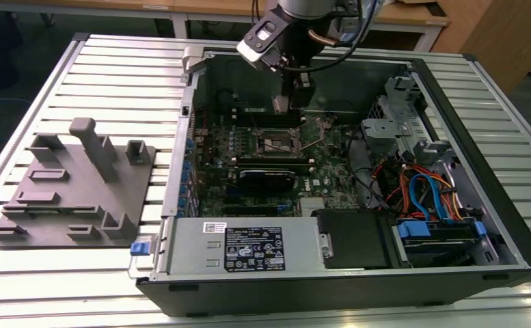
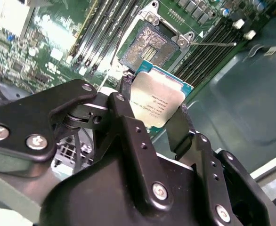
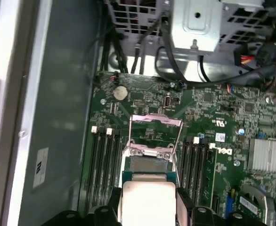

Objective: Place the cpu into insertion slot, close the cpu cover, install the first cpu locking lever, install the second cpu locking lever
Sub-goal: 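Place the cpu into insertion slot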

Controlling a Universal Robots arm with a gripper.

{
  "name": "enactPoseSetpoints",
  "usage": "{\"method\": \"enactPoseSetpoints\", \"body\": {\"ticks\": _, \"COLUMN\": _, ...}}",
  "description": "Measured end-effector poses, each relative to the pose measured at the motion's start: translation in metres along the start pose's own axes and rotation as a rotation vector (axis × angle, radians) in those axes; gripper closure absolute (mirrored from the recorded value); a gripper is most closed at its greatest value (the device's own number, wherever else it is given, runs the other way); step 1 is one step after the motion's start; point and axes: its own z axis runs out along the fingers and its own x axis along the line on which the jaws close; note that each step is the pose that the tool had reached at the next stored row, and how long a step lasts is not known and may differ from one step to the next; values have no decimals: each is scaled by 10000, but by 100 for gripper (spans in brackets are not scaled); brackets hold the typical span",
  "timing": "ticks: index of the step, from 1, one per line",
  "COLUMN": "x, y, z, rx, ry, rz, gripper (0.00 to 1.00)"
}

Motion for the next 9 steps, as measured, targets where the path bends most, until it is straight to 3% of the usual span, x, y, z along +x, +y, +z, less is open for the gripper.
{"method": "enactPoseSetpoints", "body": {"ticks": 4, "x": 2, "y": -1, "z": 46, "rx": -14, "ry": -13, "rz": 387, "gripper": 46}}
{"method": "enactPoseSetpoints", "body": {"ticks": 9, "x": 1, "y": -2, "z": 73, "rx": -16, "ry": -21, "rz": 526, "gripper": 46}}
